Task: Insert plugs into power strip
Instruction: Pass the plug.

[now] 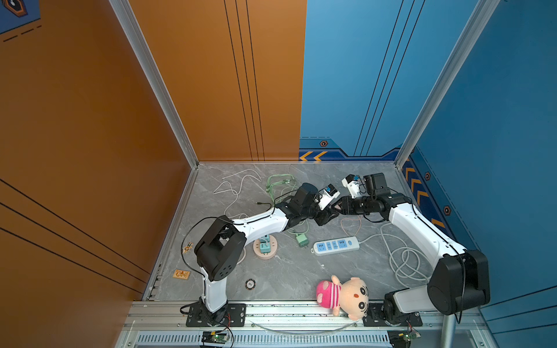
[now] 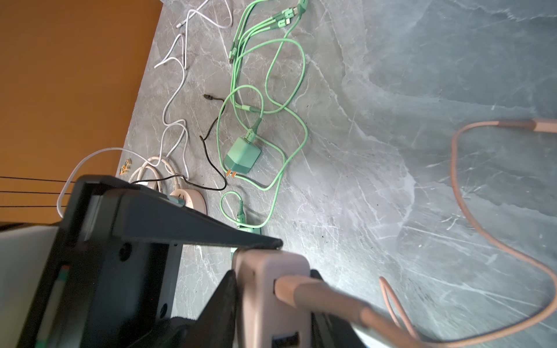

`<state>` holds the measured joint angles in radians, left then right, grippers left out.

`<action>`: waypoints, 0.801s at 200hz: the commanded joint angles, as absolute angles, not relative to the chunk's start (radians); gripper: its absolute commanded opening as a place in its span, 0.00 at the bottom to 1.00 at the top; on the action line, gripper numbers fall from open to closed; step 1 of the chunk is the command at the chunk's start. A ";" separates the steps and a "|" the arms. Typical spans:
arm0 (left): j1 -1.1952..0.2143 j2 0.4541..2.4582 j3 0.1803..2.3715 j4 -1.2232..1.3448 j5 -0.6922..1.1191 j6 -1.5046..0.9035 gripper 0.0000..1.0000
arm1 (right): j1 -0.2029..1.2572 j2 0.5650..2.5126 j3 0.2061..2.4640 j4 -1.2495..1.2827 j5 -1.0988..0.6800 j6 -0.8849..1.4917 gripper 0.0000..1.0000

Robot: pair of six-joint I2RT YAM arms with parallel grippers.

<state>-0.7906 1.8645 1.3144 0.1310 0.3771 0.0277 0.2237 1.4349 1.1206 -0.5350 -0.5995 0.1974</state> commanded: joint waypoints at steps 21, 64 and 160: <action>-0.776 1.825 1.296 0.185 0.432 0.093 0.46 | 0.262 1.457 1.141 -0.661 -0.744 0.146 0.36; -0.769 1.821 1.287 0.185 0.446 0.128 0.46 | 0.285 1.478 1.151 -0.694 -0.772 0.123 0.30; -0.759 1.806 1.284 0.187 0.399 0.146 0.53 | 0.310 1.491 1.168 -0.750 -0.716 0.083 0.10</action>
